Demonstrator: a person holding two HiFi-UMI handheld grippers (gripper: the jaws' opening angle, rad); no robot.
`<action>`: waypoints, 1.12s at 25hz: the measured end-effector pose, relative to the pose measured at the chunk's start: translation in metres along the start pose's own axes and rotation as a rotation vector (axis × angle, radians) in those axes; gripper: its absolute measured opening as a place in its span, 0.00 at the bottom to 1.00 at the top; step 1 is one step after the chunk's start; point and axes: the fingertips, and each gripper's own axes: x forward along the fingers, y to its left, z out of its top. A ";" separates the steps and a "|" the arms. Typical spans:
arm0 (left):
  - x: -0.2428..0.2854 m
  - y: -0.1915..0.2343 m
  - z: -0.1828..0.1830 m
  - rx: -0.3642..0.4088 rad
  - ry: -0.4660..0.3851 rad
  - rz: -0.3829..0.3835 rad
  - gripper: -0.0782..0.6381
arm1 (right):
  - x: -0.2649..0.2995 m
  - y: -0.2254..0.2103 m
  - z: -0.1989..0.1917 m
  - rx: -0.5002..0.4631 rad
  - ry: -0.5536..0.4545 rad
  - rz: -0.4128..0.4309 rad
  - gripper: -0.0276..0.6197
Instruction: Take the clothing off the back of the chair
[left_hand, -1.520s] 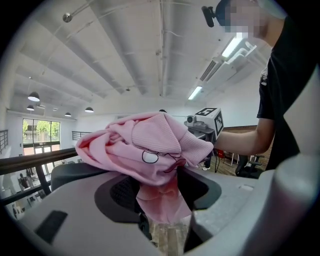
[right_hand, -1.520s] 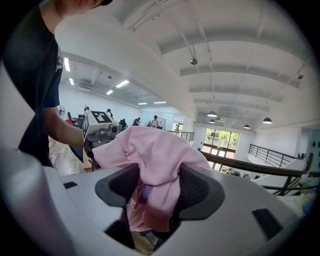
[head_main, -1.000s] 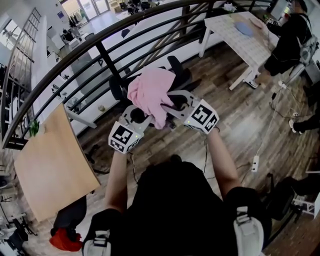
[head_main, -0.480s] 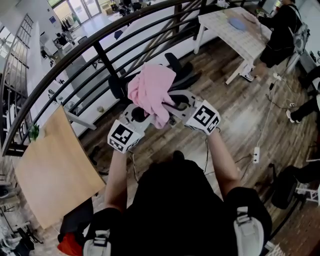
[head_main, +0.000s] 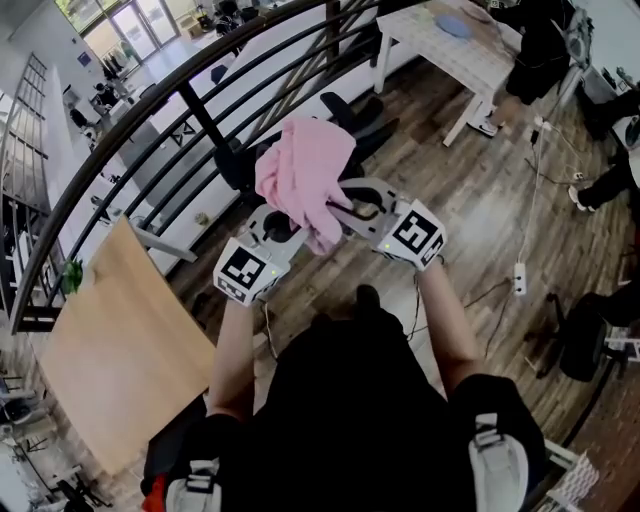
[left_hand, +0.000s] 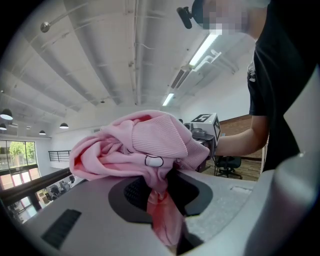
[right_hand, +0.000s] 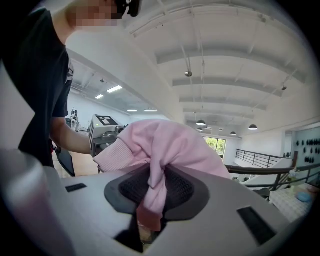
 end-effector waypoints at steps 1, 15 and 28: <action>-0.003 -0.005 -0.004 -0.014 0.006 -0.011 0.23 | -0.001 0.006 -0.002 0.004 0.004 -0.012 0.18; -0.016 -0.055 -0.044 -0.035 0.038 -0.142 0.22 | -0.016 0.060 -0.051 0.104 0.081 -0.058 0.17; 0.017 -0.099 -0.033 -0.056 0.068 -0.080 0.22 | -0.071 0.057 -0.061 0.105 0.064 0.014 0.16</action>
